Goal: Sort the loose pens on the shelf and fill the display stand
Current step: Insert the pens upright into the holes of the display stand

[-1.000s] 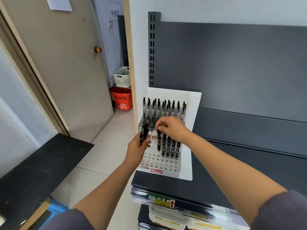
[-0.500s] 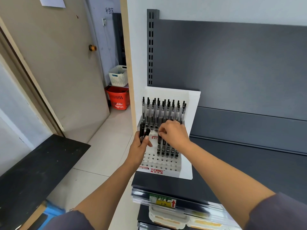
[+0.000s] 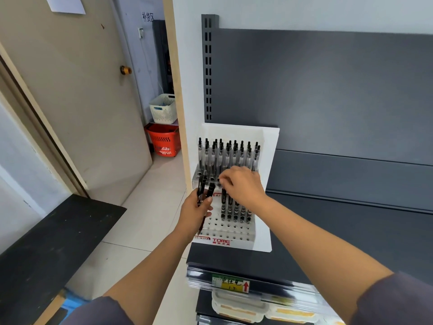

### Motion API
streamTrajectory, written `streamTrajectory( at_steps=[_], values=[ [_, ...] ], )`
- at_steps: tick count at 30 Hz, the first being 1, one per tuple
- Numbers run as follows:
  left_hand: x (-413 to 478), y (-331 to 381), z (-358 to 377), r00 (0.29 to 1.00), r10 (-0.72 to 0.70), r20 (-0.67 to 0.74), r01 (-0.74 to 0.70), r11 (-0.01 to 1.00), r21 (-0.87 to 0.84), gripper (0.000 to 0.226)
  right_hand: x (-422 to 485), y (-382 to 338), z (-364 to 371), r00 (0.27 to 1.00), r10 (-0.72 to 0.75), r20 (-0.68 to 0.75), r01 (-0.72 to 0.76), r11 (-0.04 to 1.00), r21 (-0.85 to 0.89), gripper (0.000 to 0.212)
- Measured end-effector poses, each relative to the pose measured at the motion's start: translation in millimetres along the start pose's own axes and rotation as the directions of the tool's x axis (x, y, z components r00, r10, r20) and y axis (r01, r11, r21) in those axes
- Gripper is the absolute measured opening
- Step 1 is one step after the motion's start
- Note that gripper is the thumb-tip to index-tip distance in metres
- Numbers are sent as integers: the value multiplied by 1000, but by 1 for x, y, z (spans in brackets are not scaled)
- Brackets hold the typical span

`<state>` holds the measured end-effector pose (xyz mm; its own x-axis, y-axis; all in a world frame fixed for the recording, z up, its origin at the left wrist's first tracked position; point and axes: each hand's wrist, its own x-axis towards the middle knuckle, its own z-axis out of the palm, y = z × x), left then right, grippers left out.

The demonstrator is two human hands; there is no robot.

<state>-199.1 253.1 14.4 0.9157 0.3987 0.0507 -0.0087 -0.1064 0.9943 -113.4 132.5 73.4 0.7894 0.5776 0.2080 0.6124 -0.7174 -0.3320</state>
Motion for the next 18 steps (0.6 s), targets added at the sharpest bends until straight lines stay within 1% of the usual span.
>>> streamTrajectory(
  at_steps=[2, 3, 6, 9, 12, 14, 18],
  values=[
    [2, 3, 1, 1000, 12, -6, -13, 1000, -5, 18, 2, -5, -7, 999, -10, 33, 3, 984, 180, 24],
    [3, 4, 2, 1000, 18, -9, -19, 1000, -8, 19, 2, -8, -9, 998, -8, 57, -6, 972, 234, 23],
    [6, 7, 4, 999, 39, -21, -38, 999, 18, 21, 4, -16, -9, 997, 9, 83, -30, 965, 261, 14],
    [7, 8, 4, 998, 70, 4, -70, 997, 37, 20, 6, -20, -11, 996, 13, 90, -41, 950, 309, 6],
    [7, 9, 0, 996, 76, 46, -76, 997, -6, 16, 8, -20, -15, 988, -51, 146, 0, 945, 326, 14],
    [8, 11, -1, 993, 89, 80, -91, 996, 17, 16, 8, -19, -17, 985, -71, 155, 16, 944, 329, 11],
    [11, 17, -4, 984, 110, 140, -107, 994, -30, 15, 9, -16, -21, 985, -42, 169, -40, 888, 458, 9]
  ],
)
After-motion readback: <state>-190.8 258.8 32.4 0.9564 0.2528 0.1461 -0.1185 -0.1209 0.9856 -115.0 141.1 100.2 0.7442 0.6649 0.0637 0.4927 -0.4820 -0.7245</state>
